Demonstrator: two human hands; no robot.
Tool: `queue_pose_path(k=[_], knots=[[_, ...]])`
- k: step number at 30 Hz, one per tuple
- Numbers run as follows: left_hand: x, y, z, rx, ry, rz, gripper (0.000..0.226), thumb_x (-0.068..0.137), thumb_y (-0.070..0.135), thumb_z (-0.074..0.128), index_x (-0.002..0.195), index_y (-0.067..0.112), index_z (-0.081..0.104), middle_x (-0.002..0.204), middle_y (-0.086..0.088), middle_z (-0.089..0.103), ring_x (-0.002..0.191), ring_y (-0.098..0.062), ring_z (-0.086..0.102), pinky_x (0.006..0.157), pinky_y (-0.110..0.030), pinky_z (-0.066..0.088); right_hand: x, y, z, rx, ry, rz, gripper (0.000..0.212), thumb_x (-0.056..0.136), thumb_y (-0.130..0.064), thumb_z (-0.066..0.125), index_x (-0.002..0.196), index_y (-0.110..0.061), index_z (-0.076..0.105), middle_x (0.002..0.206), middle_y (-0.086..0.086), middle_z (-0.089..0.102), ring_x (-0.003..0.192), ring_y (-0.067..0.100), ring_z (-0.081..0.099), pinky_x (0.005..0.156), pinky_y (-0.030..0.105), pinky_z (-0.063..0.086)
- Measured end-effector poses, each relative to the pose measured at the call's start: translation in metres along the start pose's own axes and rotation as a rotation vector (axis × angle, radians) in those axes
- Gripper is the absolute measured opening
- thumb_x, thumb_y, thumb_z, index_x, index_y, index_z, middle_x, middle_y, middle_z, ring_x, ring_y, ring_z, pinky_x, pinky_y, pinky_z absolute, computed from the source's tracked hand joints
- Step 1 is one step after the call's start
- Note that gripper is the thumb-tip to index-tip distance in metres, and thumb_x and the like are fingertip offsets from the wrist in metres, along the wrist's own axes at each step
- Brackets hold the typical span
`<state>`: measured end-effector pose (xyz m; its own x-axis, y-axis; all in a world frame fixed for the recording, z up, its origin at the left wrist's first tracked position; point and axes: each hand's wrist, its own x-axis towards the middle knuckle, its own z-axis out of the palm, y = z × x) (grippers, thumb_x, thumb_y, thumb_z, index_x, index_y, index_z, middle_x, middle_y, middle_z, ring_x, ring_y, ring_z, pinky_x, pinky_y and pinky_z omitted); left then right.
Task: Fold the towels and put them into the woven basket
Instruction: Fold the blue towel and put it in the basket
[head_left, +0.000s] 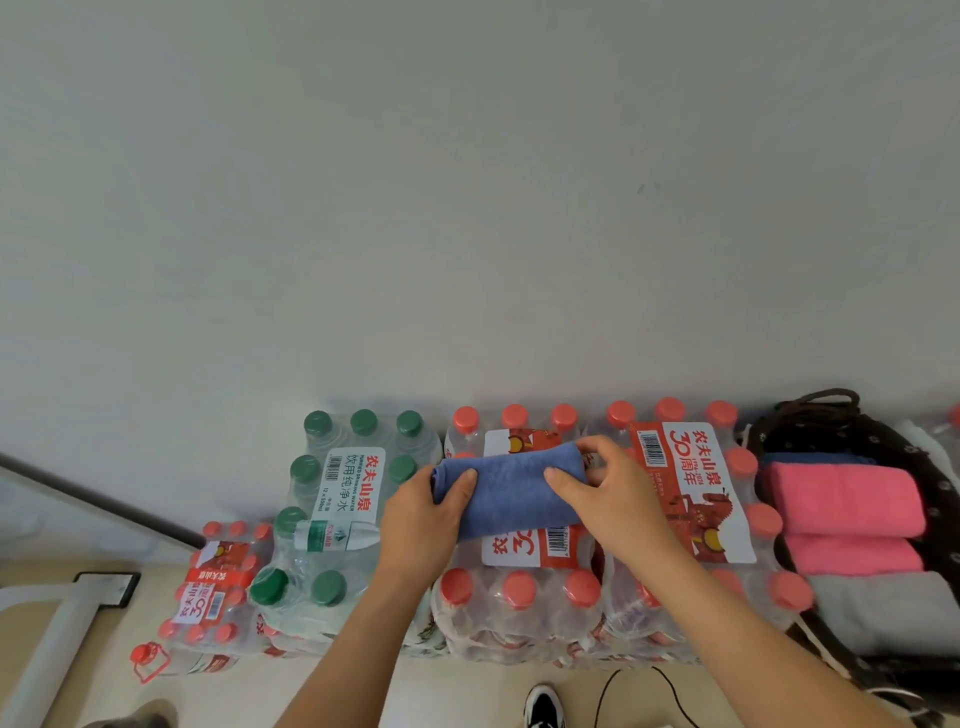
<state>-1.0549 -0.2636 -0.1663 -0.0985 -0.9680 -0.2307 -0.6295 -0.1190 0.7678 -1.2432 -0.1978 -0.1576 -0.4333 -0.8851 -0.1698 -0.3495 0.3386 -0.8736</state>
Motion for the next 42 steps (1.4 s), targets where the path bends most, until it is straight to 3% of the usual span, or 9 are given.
queue_pose_path(k=[7,9,12,15,20,25,30,38,42], knots=[[0.001,0.007,0.007,0.052,0.134,-0.014,0.029,0.085,0.042,0.065,0.073,0.018,0.051,0.066,0.004,0.057,0.063,-0.016,0.053,0.057,-0.031,0.041,0.006,0.001,0.006,-0.033,0.041,-0.027,0.028,0.083,-0.028,0.069,0.105,-0.033,0.052,0.089,-0.022,0.059,0.082,0.003,0.062,0.065,0.014,0.050],[-0.002,0.007,0.010,0.088,0.200,0.033,0.024,0.084,0.041,0.066,0.090,0.021,0.052,0.073,0.008,0.058,0.069,-0.017,0.055,0.061,-0.030,0.041,0.006,0.001,0.008,-0.074,0.047,-0.046,0.036,0.084,-0.029,0.067,0.115,-0.033,0.050,0.094,-0.020,0.058,0.086,0.005,0.060,0.073,0.020,0.052],[-0.005,0.001,0.011,0.131,0.258,0.111,0.044,0.083,0.045,0.065,0.119,0.027,0.047,0.094,0.008,0.054,0.081,-0.015,0.054,0.067,-0.030,0.042,0.008,0.006,0.010,-0.186,0.026,-0.058,0.051,0.084,-0.033,0.064,0.131,-0.031,0.044,0.110,-0.007,0.054,0.099,0.012,0.056,0.086,0.029,0.051],[-0.002,-0.003,0.010,0.217,0.205,0.087,0.050,0.085,0.052,0.058,0.125,0.025,0.048,0.106,0.005,0.057,0.091,-0.017,0.057,0.074,-0.032,0.046,0.015,0.005,0.005,-0.261,-0.059,0.041,0.048,0.085,-0.038,0.063,0.129,-0.026,0.047,0.114,-0.002,0.051,0.103,0.017,0.056,0.086,0.030,0.050],[-0.001,0.001,0.008,0.215,0.084,-0.005,0.040,0.089,0.049,0.056,0.114,0.018,0.053,0.097,-0.001,0.063,0.082,-0.018,0.055,0.073,-0.030,0.043,0.026,-0.004,-0.005,-0.255,-0.229,0.121,0.034,0.085,-0.036,0.063,0.114,-0.021,0.055,0.107,-0.005,0.063,0.092,0.011,0.060,0.067,0.020,0.045],[0.004,-0.001,0.010,-0.019,0.022,-0.134,0.031,0.083,0.044,0.066,0.101,0.020,0.057,0.090,0.003,0.064,0.082,-0.016,0.061,0.071,-0.032,0.049,0.026,-0.005,-0.014,-0.063,-0.302,0.262,0.039,0.081,-0.027,0.070,0.114,-0.024,0.050,0.105,-0.006,0.059,0.093,0.010,0.060,0.077,0.028,0.053],[0.005,0.002,0.006,-0.217,-0.039,-0.163,0.016,0.082,0.031,0.072,0.089,0.021,0.063,0.082,0.003,0.067,0.074,-0.009,0.063,0.057,-0.020,0.045,0.025,-0.009,-0.016,-0.039,-0.334,0.280,0.045,0.078,-0.023,0.073,0.113,-0.029,0.045,0.111,-0.005,0.057,0.101,0.015,0.059,0.085,0.031,0.053],[-0.009,-0.003,-0.007,-0.334,-0.251,-0.155,0.019,0.084,0.035,0.071,0.093,0.018,0.071,0.085,0.000,0.075,0.085,-0.016,0.070,0.076,-0.032,0.058,0.006,-0.024,-0.022,0.228,-0.307,0.208,0.024,0.073,-0.007,0.063,0.090,-0.020,0.073,0.094,0.004,0.074,0.094,0.020,0.069,0.088,0.044,0.056],[-0.022,0.006,-0.022,-0.425,-0.231,-0.074,0.018,0.084,0.033,0.069,0.092,0.017,0.069,0.084,-0.001,0.074,0.082,-0.017,0.070,0.065,-0.028,0.055,-0.012,-0.042,-0.031,0.337,-0.294,0.150,0.033,0.062,-0.009,0.058,0.092,-0.008,0.071,0.099,0.016,0.071,0.099,0.029,0.067,0.089,0.047,0.055]])
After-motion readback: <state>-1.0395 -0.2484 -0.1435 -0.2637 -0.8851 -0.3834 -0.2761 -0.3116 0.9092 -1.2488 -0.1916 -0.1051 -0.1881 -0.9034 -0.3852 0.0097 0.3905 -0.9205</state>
